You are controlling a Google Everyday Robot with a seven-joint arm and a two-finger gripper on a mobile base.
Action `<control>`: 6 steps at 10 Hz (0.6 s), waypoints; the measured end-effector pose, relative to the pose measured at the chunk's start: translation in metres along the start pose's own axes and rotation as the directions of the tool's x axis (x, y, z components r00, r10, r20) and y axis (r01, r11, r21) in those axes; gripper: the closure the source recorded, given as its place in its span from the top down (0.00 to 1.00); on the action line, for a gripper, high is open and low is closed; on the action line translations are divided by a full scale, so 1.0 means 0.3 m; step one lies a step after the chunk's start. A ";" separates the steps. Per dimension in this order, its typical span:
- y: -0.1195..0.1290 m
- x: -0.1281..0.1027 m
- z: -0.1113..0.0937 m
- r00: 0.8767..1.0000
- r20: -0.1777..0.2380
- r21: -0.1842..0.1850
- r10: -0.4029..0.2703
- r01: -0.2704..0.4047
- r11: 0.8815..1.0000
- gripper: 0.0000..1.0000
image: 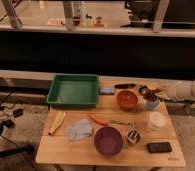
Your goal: Place grapes in plastic cup
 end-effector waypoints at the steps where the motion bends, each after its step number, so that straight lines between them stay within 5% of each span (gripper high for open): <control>1: 0.000 0.001 0.006 1.000 -0.001 -0.003 0.002 -0.002 1.000 0.19; 6: -0.008 0.004 0.011 1.000 0.005 0.005 0.015 -0.015 1.000 0.19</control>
